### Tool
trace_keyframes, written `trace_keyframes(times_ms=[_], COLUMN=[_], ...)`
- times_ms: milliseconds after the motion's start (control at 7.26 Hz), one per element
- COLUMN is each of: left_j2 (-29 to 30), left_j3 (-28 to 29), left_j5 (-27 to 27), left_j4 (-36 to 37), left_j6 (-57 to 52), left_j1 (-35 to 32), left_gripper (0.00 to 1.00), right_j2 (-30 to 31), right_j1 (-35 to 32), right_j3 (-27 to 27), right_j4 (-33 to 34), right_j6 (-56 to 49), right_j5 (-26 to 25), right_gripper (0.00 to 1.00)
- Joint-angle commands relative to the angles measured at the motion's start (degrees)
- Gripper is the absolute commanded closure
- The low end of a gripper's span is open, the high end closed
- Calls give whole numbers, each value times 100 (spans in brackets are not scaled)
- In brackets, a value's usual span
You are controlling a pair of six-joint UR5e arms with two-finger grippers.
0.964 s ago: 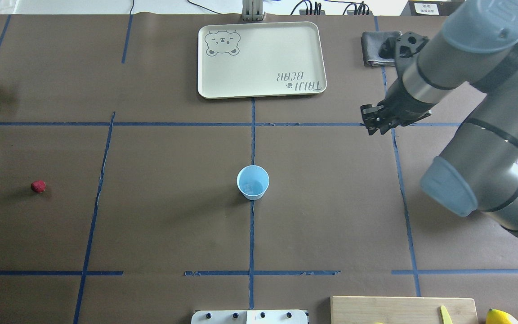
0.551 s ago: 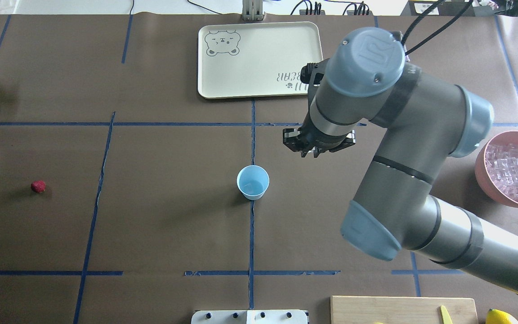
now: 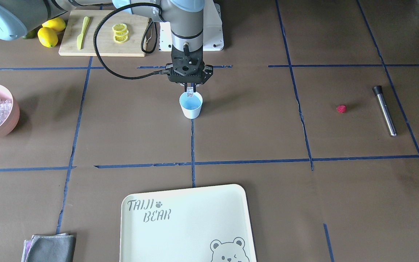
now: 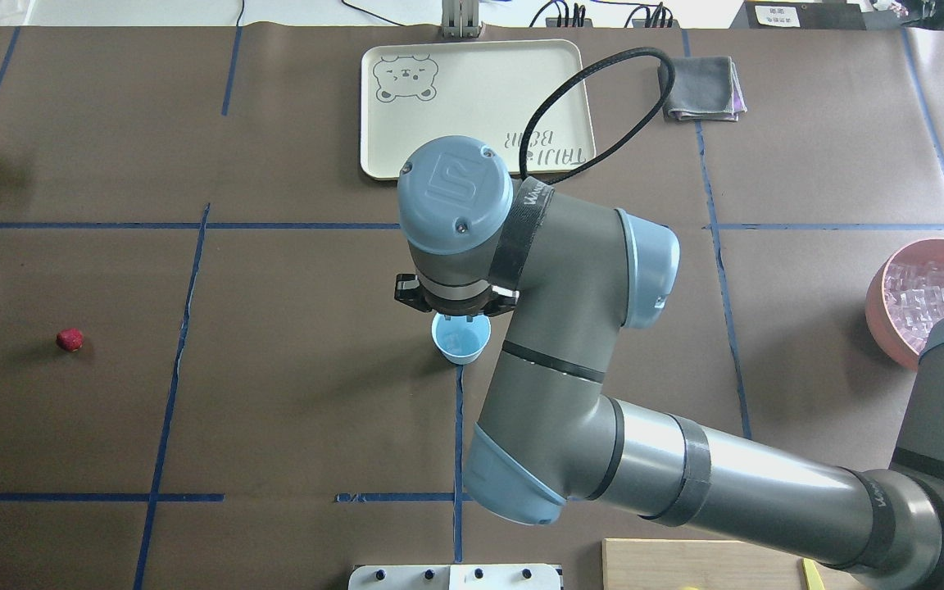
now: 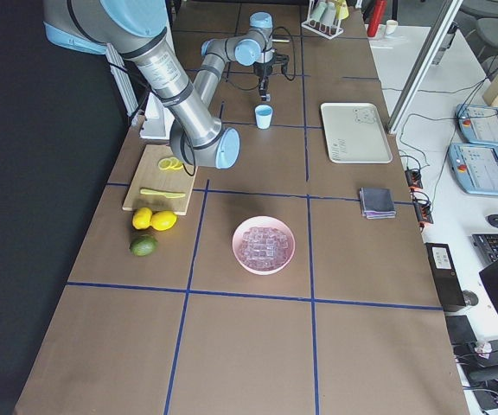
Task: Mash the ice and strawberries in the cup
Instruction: 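Drop the cube into the cup and move the right gripper back to the bowl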
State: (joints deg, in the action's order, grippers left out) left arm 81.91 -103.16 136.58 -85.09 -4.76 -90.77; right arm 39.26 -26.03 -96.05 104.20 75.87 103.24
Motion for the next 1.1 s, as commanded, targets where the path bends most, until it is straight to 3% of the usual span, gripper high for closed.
trace_keyframes(times_ms=[0, 138, 275, 413, 964], left_j2=[0, 0, 0, 0, 0], left_j3=[6, 6, 6, 6, 6], left_j5=[0, 0, 0, 0, 0], left_j4=[10, 10, 10, 1, 1], left_j6=[1, -8, 1, -8, 1], left_j1=[-2, -2, -2, -2, 6], left_gripper=[0, 0, 0, 0, 0], right_j2=[-42, -15, -6, 89, 64], right_j1=[133, 133, 133, 133, 133], right_j3=[298, 289, 298, 245, 184], right_j4=[-199, -199, -199, -199, -190], right_j6=[95, 95, 86, 77, 59], right_j5=[-147, -147, -147, -234, -261], right_gripper=[92, 91, 68, 2, 1])
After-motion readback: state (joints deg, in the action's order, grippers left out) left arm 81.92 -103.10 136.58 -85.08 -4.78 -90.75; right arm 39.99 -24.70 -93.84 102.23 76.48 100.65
